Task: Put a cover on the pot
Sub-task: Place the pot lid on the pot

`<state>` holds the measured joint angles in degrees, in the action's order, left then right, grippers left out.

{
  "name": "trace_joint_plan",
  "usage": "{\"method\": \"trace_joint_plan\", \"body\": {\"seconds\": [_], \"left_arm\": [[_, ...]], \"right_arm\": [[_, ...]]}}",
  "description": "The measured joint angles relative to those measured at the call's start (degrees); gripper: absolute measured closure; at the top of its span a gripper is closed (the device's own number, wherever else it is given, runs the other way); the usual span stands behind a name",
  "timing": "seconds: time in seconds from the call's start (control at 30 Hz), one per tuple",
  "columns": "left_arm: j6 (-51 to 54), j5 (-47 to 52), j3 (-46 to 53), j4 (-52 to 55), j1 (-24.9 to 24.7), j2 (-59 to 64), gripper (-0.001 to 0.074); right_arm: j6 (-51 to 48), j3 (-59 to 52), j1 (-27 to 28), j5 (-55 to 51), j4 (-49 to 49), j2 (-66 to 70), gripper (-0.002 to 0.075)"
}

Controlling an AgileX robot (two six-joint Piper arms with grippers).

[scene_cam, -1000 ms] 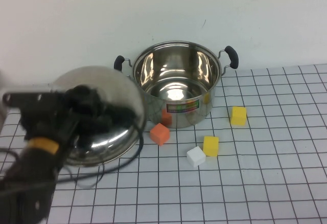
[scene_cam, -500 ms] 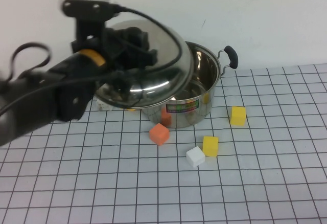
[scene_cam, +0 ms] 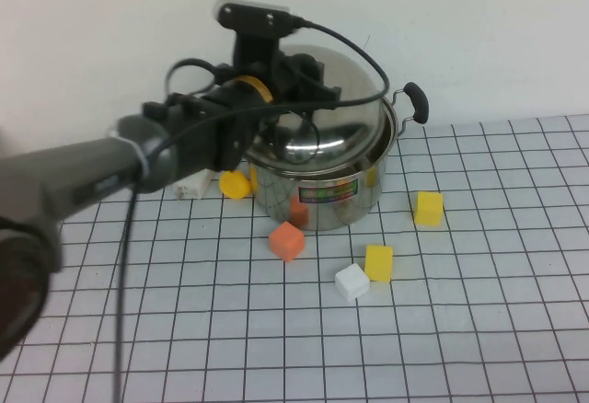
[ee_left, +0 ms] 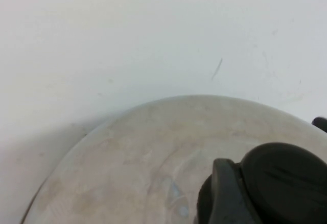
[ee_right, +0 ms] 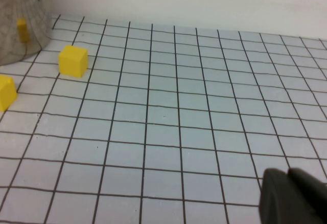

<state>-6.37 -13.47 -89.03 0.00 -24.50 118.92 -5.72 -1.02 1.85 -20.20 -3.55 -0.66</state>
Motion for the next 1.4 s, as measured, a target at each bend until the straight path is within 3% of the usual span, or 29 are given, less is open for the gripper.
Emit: {"method": "trace_joint_plan", "body": {"seconds": [0.23,1.4], "left_arm": [[-0.23,-0.21,-6.34,3.48,-0.55,7.69,0.0401],[-7.21,-14.6,-6.97,4.95,0.86,12.74,0.0402]], "right_arm": [[0.0,0.0,0.0,0.0,0.0,0.0,0.0717],[0.0,0.0,0.0,0.0,0.0,0.0,0.0717]]}}
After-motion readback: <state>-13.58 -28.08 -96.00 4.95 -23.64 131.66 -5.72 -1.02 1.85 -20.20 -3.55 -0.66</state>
